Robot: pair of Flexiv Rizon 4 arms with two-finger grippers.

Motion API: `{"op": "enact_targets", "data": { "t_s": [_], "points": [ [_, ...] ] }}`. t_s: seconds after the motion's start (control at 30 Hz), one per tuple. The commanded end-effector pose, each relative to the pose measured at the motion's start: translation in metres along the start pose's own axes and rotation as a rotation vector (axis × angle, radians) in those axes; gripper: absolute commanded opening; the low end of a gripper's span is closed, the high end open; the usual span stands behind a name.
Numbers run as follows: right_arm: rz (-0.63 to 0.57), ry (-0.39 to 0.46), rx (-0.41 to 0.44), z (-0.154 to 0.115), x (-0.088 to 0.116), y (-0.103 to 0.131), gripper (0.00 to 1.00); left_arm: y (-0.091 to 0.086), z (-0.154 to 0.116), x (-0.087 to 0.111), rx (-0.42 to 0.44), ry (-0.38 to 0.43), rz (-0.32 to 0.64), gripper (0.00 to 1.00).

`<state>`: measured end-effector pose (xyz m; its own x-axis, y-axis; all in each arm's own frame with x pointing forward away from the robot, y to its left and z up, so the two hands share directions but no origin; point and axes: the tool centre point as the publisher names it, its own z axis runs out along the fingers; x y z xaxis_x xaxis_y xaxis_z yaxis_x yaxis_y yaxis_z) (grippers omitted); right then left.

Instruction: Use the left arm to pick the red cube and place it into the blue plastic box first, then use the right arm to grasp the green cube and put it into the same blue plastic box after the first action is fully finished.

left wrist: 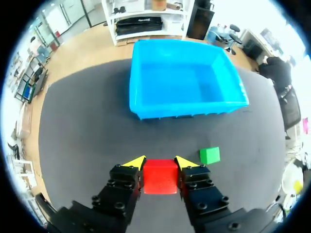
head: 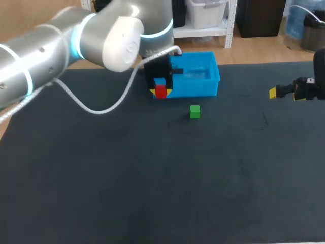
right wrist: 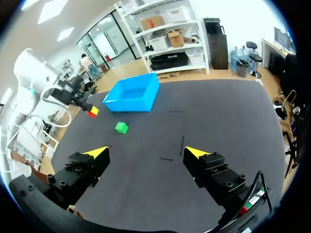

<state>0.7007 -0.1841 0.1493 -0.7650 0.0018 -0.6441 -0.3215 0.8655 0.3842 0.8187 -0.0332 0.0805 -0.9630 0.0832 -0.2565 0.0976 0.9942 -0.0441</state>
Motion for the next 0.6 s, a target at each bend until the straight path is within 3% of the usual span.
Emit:
{"op": "enact_targets", "data": {
  "t_s": [0.03, 0.23, 0.6],
  "points": [
    [-0.001, 0.001, -0.002, 0.000, 0.000, -0.001, 1.00, 0.016, -0.029, 0.016, 0.080, -0.103, 0.031, 0.00],
    [-0.001, 0.001, -0.002, 0.000, 0.000, -0.001, 1.00, 0.027, -0.042, 0.022, 0.189, -0.177, 0.139, 0.00],
    [-0.001, 0.001, -0.002, 0.000, 0.000, -0.001, 1.00, 0.039, -0.054, 0.036, 0.254, -0.284, 0.260, 0.00]
  ]
}}
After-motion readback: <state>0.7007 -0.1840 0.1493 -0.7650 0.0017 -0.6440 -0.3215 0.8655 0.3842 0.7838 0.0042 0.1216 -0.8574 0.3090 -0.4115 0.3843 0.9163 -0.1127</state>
